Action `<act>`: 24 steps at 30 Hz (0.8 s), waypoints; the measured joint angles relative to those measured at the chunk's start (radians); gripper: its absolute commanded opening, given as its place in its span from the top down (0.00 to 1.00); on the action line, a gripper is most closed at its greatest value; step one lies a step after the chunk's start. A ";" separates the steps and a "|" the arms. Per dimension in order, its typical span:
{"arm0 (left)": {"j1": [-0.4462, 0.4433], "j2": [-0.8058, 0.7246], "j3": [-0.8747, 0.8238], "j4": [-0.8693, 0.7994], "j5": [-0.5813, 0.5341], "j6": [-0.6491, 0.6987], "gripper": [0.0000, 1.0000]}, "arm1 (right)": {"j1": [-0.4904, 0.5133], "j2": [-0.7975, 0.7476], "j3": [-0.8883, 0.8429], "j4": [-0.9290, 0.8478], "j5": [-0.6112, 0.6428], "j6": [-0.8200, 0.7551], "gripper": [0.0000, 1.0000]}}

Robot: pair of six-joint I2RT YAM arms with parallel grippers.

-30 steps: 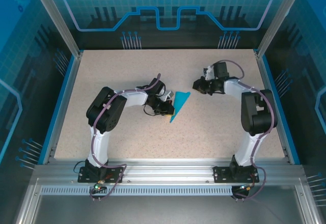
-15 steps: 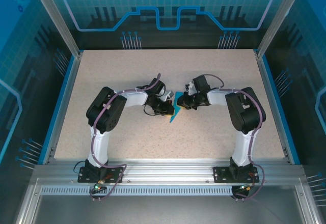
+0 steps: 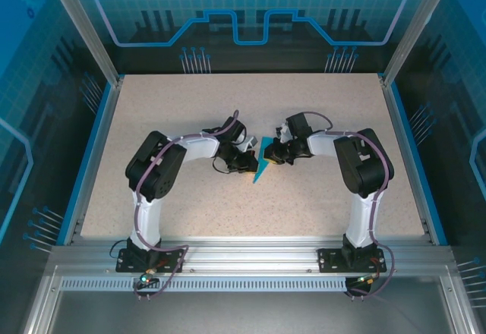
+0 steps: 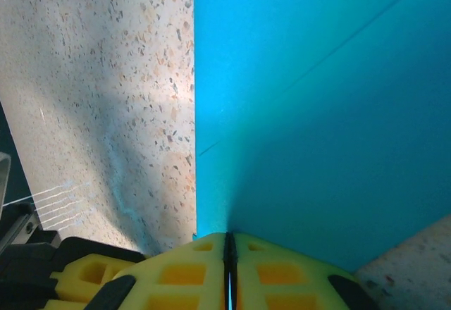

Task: Fold a paper plane with a square sheet of paper (fold left side to right side)
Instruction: Fold the wing for the fifth time at the center of the table.

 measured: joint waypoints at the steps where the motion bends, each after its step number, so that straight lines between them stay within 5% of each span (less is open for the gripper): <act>1: 0.000 -0.010 -0.002 -0.009 -0.001 0.000 0.91 | 0.000 0.000 0.000 0.000 0.001 0.000 0.87; 24: -0.035 -0.040 -0.002 -0.017 0.054 -0.010 0.88 | 0.004 0.000 0.006 -0.014 0.013 -0.011 0.88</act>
